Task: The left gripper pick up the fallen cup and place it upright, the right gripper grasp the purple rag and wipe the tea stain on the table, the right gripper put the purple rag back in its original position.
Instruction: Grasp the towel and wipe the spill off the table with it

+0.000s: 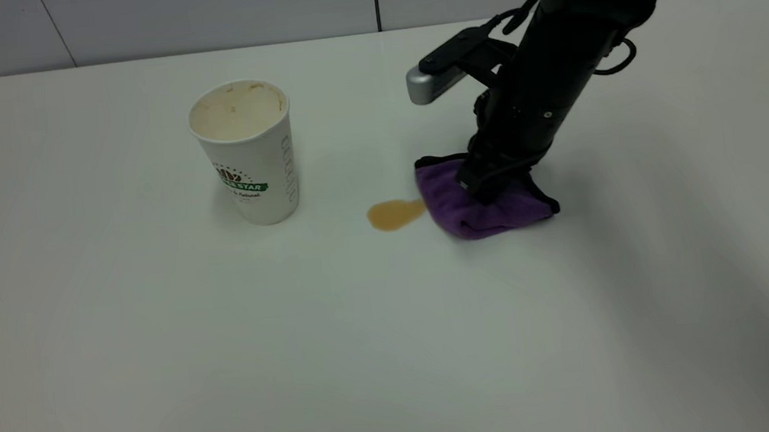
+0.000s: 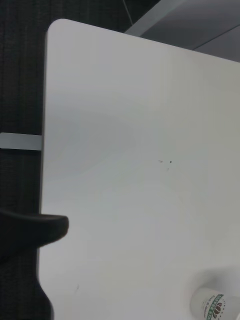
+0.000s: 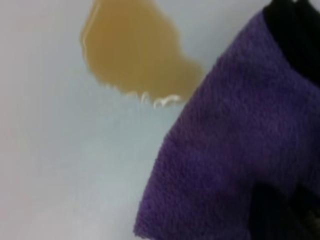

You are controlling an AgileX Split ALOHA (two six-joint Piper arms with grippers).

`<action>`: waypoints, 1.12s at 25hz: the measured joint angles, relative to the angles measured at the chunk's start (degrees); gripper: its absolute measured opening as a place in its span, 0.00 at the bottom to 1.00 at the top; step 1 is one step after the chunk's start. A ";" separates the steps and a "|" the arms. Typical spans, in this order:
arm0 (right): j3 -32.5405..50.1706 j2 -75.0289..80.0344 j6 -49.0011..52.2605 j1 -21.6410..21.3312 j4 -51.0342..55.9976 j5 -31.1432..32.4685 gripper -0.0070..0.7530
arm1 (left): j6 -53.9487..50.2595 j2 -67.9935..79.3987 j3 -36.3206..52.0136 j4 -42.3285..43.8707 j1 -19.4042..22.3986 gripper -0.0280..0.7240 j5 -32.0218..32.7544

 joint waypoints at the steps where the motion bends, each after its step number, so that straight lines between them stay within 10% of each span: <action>1: -1.44 0.32 0.05 0.10 0.67 0.32 0.05 | 0.00 0.00 0.00 0.00 0.00 0.64 0.00; 19: -14.20 7.39 2.67 5.45 1.66 11.20 0.05 | -0.10 0.00 0.00 0.00 0.00 0.64 0.04; 28: -14.31 7.42 -1.66 8.65 -0.24 27.29 0.05 | -0.10 0.00 0.00 0.00 0.00 0.64 0.04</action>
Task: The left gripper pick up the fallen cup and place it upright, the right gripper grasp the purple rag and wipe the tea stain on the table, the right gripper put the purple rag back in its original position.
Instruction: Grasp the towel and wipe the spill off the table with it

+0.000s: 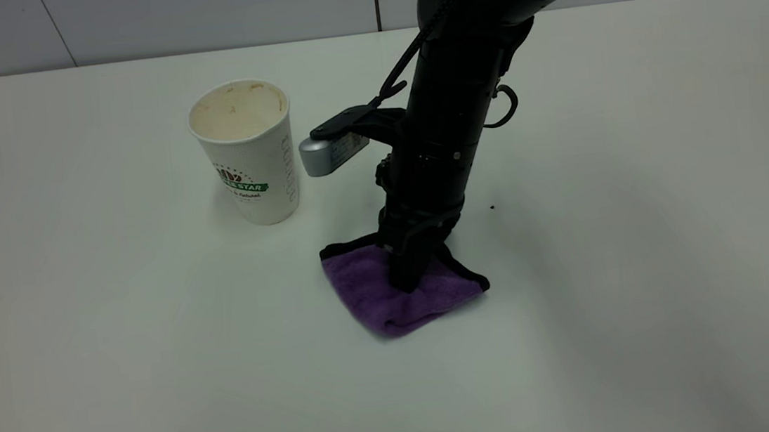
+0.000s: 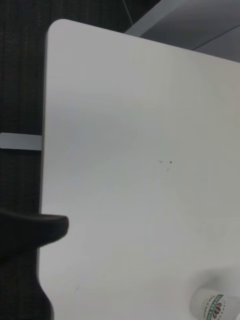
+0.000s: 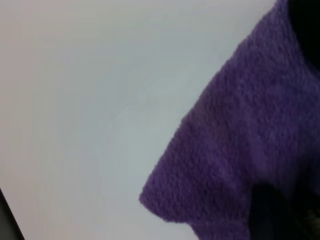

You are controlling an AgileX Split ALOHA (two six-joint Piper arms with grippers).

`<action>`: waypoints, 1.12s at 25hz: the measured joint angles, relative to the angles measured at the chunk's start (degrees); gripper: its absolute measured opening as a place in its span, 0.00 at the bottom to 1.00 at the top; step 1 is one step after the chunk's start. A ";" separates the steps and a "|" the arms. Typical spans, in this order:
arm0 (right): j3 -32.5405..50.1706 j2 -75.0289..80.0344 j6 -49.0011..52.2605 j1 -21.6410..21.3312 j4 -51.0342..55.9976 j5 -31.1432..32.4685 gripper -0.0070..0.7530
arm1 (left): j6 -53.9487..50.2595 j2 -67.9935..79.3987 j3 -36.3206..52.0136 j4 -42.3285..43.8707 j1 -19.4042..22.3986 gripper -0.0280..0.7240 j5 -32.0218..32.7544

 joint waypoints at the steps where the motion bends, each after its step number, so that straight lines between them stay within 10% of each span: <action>1: 0.00 0.00 0.16 0.00 -1.46 -0.07 0.05 | 0.00 0.00 0.00 0.00 0.00 0.64 0.00; 13: -0.66 -0.98 29.30 -4.29 -25.47 -10.40 0.06 | 0.00 0.00 0.00 0.00 0.00 0.64 0.00; 28: -0.77 -1.05 34.42 -16.93 -29.63 -0.42 0.07 | 0.05 0.00 0.00 0.00 0.00 0.64 0.00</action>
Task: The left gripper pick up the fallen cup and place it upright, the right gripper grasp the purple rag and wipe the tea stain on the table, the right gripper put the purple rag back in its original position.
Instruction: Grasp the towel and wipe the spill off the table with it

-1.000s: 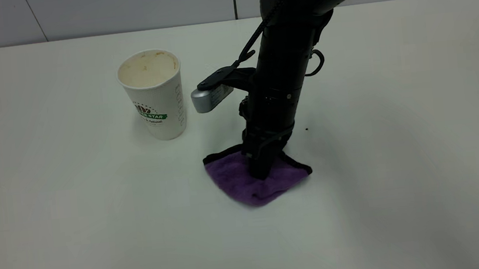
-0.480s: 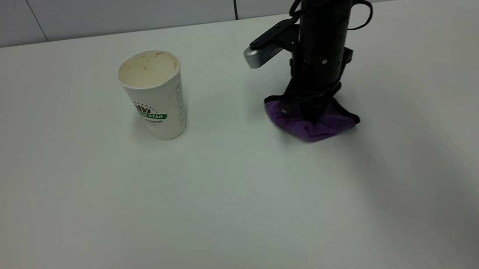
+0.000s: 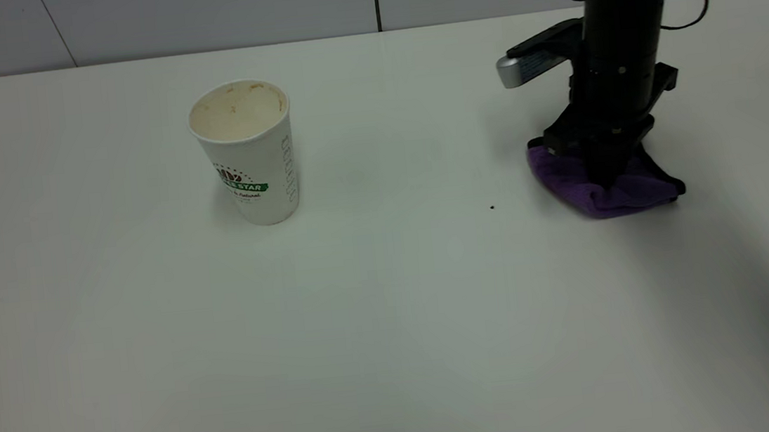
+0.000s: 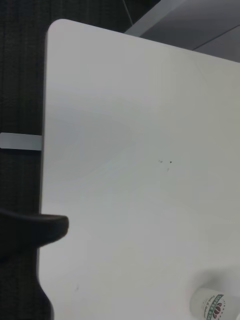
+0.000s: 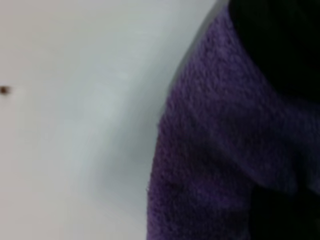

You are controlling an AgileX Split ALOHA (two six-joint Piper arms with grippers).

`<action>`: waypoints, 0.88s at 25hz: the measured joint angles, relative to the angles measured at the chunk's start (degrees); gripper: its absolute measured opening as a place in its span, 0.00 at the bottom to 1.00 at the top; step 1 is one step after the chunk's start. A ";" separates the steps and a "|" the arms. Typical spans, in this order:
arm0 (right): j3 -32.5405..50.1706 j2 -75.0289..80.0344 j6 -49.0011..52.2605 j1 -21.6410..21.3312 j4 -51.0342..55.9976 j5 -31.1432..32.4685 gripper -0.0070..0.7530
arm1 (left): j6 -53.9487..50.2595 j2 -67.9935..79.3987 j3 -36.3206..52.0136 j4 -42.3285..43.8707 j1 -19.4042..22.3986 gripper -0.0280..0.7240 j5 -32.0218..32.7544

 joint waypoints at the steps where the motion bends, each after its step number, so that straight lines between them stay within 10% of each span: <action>1: 0.00 0.00 0.00 -0.64 0.00 0.00 0.07 | 0.00 0.00 0.00 0.00 0.00 0.64 0.00; 9: 0.00 0.00 1.20 -1.35 -1.77 -1.34 0.18 | 0.00 0.00 0.00 0.00 0.00 0.64 0.00; 22: 0.13 -0.81 -6.10 -1.57 3.95 -0.69 0.77 | 0.00 0.00 0.00 0.00 0.00 0.64 0.00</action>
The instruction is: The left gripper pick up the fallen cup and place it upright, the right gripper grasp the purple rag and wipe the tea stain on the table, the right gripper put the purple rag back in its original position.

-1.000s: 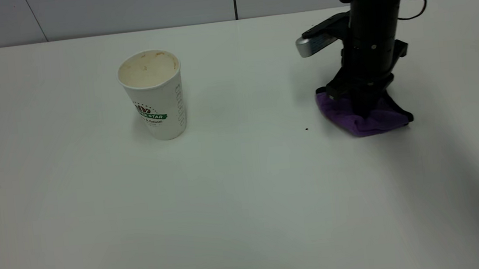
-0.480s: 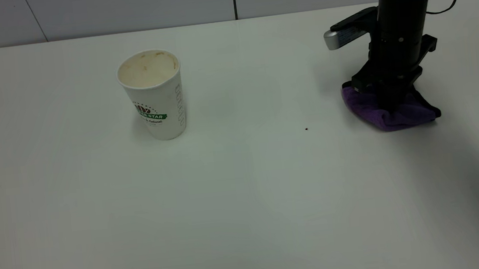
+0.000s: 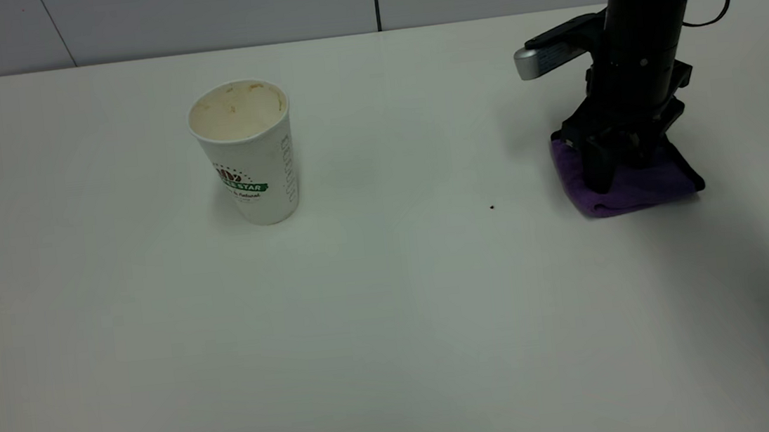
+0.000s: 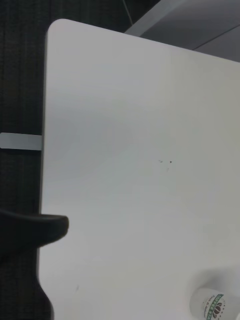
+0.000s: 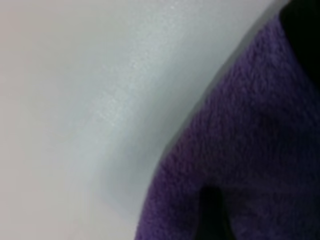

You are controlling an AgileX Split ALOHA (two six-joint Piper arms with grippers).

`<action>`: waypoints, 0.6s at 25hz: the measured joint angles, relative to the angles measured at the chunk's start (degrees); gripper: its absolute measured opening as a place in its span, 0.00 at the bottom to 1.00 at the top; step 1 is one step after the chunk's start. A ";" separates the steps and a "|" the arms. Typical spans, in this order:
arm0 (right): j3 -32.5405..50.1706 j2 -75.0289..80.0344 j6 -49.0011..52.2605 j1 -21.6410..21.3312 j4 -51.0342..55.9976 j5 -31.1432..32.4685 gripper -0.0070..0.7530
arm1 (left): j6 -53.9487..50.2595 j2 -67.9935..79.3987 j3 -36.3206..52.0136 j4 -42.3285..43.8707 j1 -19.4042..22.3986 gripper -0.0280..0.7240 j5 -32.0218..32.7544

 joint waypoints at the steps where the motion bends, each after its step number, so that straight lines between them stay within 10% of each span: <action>1: 0.05 -0.48 -0.12 0.00 0.01 0.25 0.78 | 0.00 0.00 0.00 0.00 0.00 0.64 0.00; 15: 0.05 -22.37 -0.16 0.05 0.95 13.34 0.77 | -0.06 0.00 0.00 0.00 0.00 0.64 0.00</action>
